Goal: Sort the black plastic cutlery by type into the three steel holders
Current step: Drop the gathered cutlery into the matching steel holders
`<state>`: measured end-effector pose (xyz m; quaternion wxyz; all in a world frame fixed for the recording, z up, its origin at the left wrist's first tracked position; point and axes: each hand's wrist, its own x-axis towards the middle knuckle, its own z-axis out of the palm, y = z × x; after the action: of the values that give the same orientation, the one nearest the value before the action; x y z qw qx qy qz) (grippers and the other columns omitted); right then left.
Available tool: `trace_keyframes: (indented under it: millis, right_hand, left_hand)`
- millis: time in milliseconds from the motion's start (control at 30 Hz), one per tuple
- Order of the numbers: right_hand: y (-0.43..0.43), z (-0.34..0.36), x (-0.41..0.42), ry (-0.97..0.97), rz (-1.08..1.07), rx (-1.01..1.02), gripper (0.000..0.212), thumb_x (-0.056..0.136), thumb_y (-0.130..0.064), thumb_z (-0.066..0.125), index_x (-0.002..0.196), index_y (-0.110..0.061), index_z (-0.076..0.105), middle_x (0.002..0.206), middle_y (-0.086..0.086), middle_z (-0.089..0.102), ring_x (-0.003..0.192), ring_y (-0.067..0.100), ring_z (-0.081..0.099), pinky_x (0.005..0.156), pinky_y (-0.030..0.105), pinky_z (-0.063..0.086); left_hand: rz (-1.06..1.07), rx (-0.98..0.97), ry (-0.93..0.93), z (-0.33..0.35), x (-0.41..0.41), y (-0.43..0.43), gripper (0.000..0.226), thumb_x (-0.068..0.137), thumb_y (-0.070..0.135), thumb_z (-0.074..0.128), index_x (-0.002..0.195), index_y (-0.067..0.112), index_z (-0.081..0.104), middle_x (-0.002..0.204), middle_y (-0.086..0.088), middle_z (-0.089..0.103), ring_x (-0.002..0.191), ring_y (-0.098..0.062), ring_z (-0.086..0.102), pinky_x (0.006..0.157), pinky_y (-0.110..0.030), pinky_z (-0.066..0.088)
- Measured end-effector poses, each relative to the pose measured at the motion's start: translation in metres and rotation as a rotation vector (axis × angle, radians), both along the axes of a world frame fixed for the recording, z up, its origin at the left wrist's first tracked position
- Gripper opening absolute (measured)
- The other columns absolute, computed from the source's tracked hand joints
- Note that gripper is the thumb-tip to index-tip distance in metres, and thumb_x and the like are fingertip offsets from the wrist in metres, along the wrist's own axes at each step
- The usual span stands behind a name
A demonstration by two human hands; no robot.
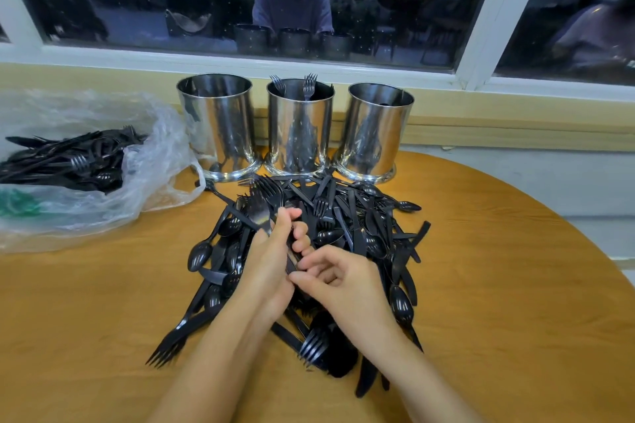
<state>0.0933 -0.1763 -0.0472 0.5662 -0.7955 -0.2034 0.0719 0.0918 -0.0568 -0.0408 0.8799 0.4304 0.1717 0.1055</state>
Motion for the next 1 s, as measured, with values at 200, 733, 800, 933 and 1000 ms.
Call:
trace_keyframes:
  millis: [200, 733, 800, 933, 1000]
  right_hand:
    - [-0.027, 0.030, 0.055, -0.137, -0.149, -0.088, 0.011, 0.088, -0.026, 0.066, 0.078, -0.028, 0.067, 0.071, -0.008, 0.066, 0.068, 0.006, 0.062, 0.063, 0.018, 0.050]
    - [-0.006, 0.022, 0.165, 0.037, -0.270, -0.261, 0.041, 0.089, -0.004, 0.064, 0.128, -0.008, 0.054, 0.084, -0.002, 0.059, 0.066, 0.008, 0.053, 0.056, 0.018, 0.044]
    - [-0.012, 0.040, 0.159, -0.027, -0.291, -0.123, 0.038, 0.093, -0.002, 0.056, 0.130, -0.009, 0.051, 0.083, -0.003, 0.057, 0.063, 0.005, 0.053, 0.053, 0.017, 0.043]
    - [-0.027, 0.067, 0.122, -0.115, -0.313, 0.239, 0.020, 0.094, 0.004, 0.049, 0.103, -0.013, 0.055, 0.088, 0.000, 0.055, 0.059, 0.008, 0.058, 0.057, 0.019, 0.049]
    - [-0.031, 0.067, 0.096, -0.037, -0.278, 0.385, 0.017, 0.093, 0.005, 0.052, 0.095, -0.012, 0.054, 0.090, 0.003, 0.057, 0.068, 0.012, 0.067, 0.067, 0.021, 0.055]
  left_hand:
    - [-0.031, 0.092, 0.082, -0.004, 0.000, 0.003, 0.032, 0.098, 0.041, 0.046, 0.085, 0.012, 0.049, 0.052, 0.006, 0.034, 0.040, -0.005, 0.026, 0.038, -0.016, 0.023]
    - [-0.192, 0.017, 0.094, -0.002, -0.001, 0.010, 0.021, 0.098, 0.026, 0.052, 0.101, 0.008, 0.062, 0.054, 0.006, 0.032, 0.041, -0.004, 0.026, 0.038, -0.015, 0.025]
    - [-0.168, 0.009, 0.085, -0.001, -0.001, 0.010, 0.020, 0.094, 0.025, 0.057, 0.099, 0.009, 0.067, 0.049, 0.007, 0.028, 0.040, -0.005, 0.026, 0.039, -0.016, 0.026]
    - [-0.140, -0.024, 0.068, 0.002, -0.003, 0.010, 0.021, 0.094, 0.019, 0.057, 0.106, 0.008, 0.069, 0.044, 0.008, 0.024, 0.038, -0.005, 0.026, 0.039, -0.017, 0.027]
    - [-0.117, -0.089, 0.040, 0.004, -0.003, 0.008, 0.024, 0.085, 0.017, 0.061, 0.105, 0.006, 0.069, 0.047, 0.006, 0.031, 0.040, -0.006, 0.032, 0.040, -0.016, 0.033]
